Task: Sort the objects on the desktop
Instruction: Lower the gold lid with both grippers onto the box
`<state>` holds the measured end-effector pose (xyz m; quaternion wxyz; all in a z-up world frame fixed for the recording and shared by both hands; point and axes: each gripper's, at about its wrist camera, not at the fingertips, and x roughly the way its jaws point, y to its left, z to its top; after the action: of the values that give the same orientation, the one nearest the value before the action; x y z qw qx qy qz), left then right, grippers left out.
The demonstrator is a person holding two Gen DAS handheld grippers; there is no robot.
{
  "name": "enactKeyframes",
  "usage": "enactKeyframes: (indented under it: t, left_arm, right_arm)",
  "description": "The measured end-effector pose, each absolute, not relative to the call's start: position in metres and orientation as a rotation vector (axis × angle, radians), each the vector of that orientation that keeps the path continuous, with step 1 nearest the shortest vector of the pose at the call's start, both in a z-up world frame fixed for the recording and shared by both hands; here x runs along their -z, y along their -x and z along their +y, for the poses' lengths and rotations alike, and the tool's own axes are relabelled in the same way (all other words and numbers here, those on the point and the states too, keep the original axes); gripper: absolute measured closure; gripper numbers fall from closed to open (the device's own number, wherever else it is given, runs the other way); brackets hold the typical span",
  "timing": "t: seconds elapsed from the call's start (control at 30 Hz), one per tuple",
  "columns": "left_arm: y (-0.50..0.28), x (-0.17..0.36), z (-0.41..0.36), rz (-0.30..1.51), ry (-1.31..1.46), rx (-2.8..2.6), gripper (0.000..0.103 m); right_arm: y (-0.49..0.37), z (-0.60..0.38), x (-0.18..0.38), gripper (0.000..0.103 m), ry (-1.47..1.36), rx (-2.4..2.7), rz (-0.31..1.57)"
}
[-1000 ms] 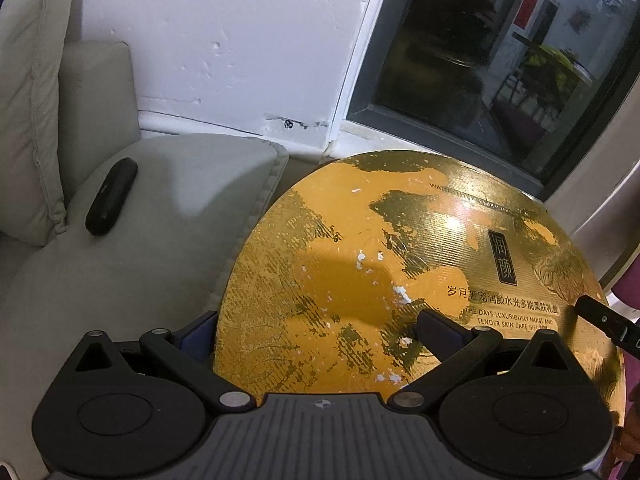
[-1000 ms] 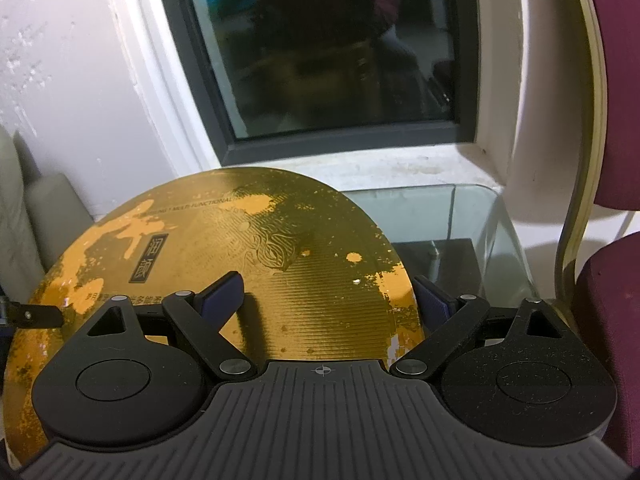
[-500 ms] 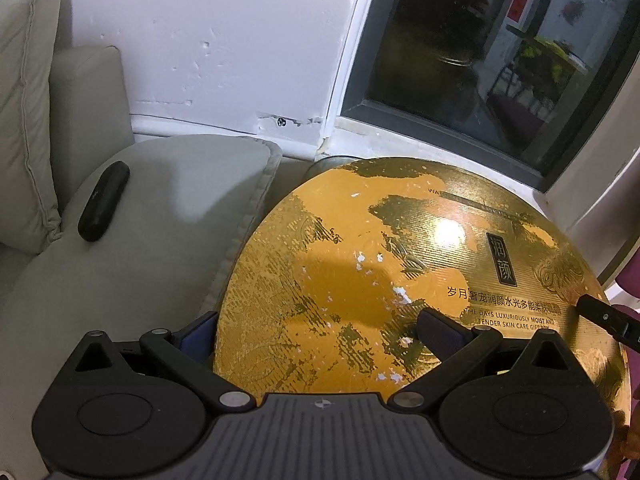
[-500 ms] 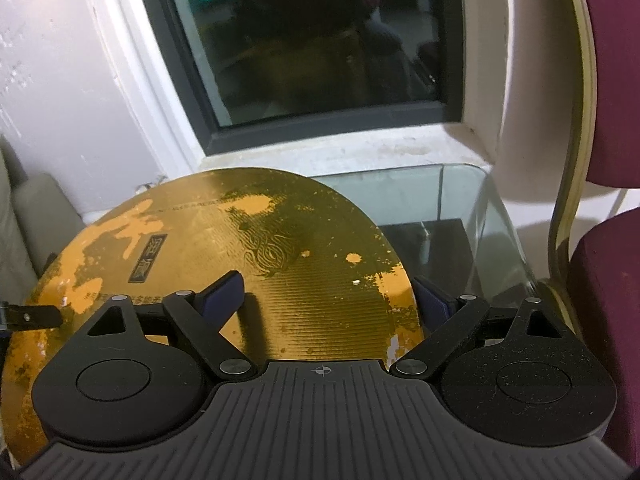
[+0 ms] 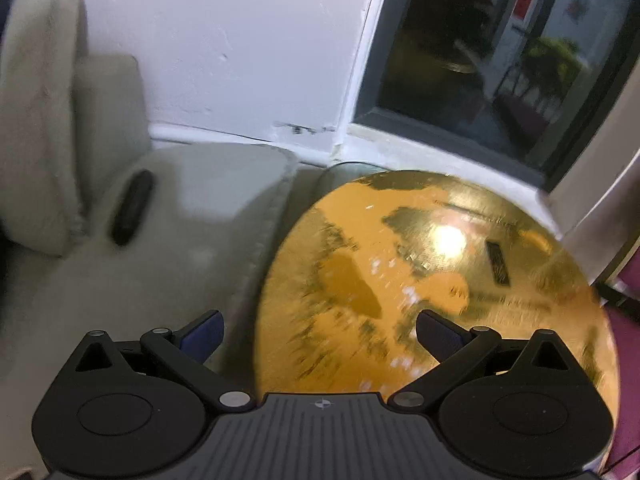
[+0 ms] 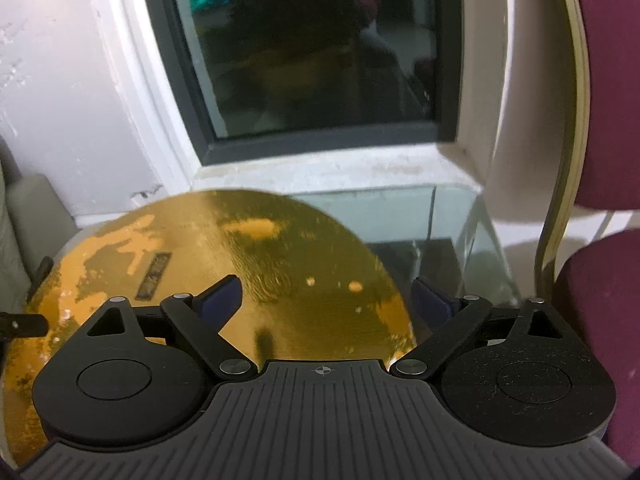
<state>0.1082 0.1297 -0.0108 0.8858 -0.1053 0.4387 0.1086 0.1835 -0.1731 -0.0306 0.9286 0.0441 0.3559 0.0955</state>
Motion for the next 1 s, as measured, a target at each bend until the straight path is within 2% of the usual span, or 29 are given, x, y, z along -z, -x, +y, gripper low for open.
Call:
enactKeyframes:
  t: [0.17, 0.37, 0.63, 0.8, 1.0]
  left_arm:
    - [-0.068, -0.009, 0.108, 0.928, 0.017, -0.318, 0.001]
    - [-0.018, -0.017, 0.106, 0.958, 0.171, -0.314, 0.001]
    - [0.008, -0.008, 0.088, 1.092, 0.136, -0.338, 0.001]
    - [0.017, -0.011, 0.083, 1.083, 0.103, -0.324, 0.001]
    - [0.004, -0.015, 0.086, 0.987, 0.090, -0.388, 0.001]
  right_arm:
    - [-0.151, -0.179, -0.003, 0.004, -0.102, -0.196, 0.707]
    - [-0.086, -0.184, -0.029, 0.002, -0.084, -0.237, 0.732]
    - [-0.021, -0.192, -0.021, 0.002, -0.124, -0.196, 0.818]
    - [-0.010, -0.203, -0.016, 0.002, -0.203, -0.139, 0.850]
    - [-0.004, -0.205, -0.018, 0.004, -0.234, -0.130, 0.851]
